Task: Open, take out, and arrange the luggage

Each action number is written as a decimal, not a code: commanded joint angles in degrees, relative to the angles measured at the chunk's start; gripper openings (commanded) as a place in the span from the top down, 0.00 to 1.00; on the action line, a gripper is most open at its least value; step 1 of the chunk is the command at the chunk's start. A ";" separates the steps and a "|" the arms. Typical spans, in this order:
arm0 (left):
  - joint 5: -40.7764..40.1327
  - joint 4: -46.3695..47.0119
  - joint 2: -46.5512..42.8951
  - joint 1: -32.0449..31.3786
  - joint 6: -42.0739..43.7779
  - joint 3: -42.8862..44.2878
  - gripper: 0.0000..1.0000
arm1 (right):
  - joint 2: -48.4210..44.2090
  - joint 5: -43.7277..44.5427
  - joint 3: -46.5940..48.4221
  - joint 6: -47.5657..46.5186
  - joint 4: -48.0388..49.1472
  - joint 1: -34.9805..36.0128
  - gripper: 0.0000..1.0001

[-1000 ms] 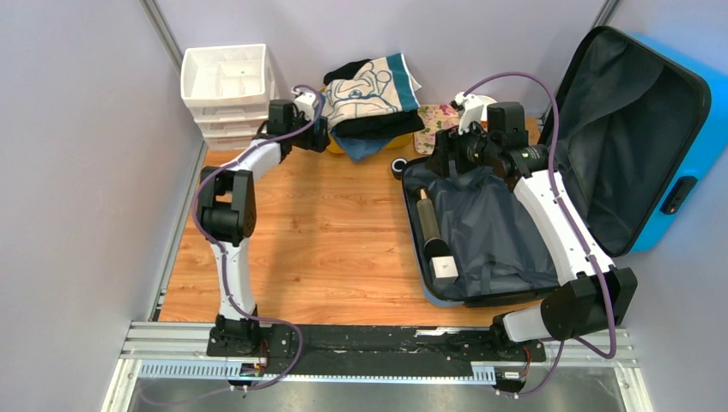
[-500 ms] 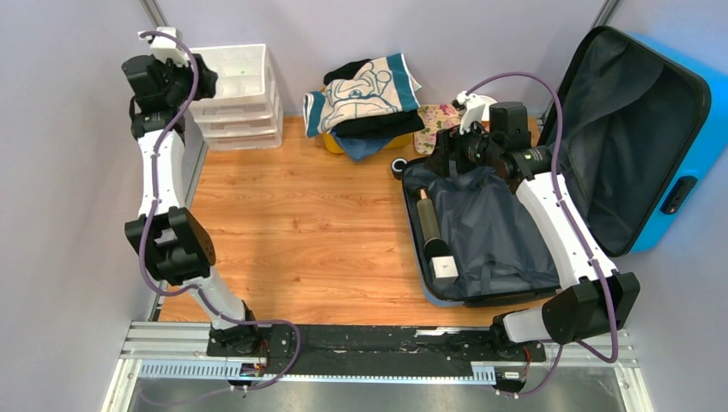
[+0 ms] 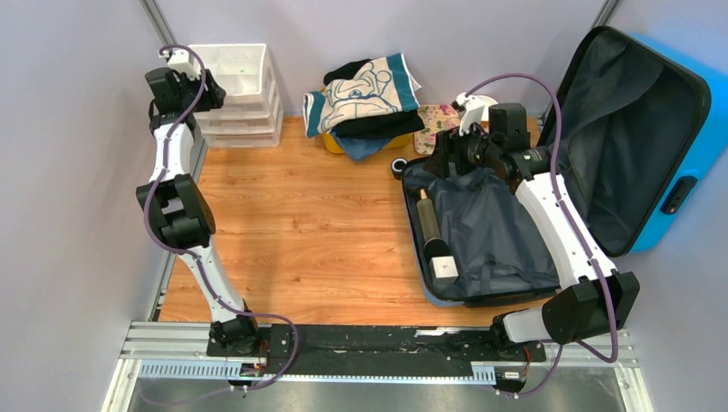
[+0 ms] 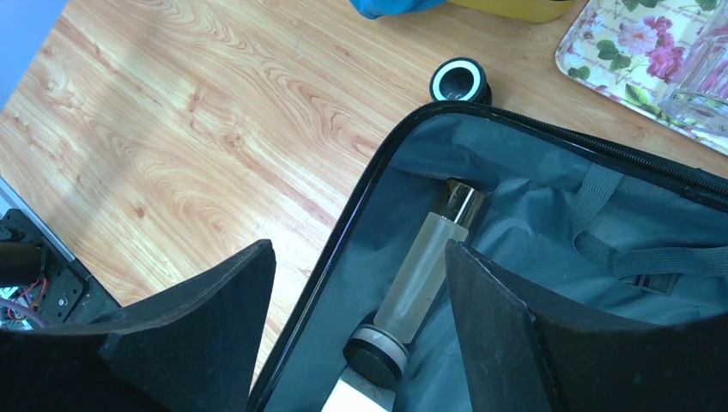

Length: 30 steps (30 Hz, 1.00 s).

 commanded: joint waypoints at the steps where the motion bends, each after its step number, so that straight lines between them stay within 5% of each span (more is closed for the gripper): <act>1: -0.06 4.68 3.39 0.26 -0.52 7.82 0.37 | -0.32 -0.55 0.07 -0.48 1.01 -0.27 0.24; 7: 3.19 11.88 0.33 0.26 -2.01 1.95 0.41 | -0.05 -0.55 -0.63 -0.66 1.01 -0.27 0.24; 14: 1.35 4.96 8.58 0.09 1.94 13.80 0.41 | 1.27 -1.08 -0.11 -0.05 1.27 -0.27 0.24; 24: 3.64 3.80 12.01 -0.97 6.77 12.93 0.45 | 1.88 0.06 0.42 -0.84 0.75 -0.45 0.24; 27: 3.37 3.01 12.89 -1.14 7.31 13.89 0.61 | 1.88 0.06 0.42 -0.75 0.57 -0.36 0.25; 30: 4.77 3.62 12.20 -1.14 5.03 14.42 1.00 | 1.71 0.33 0.25 -0.92 0.57 -0.27 0.24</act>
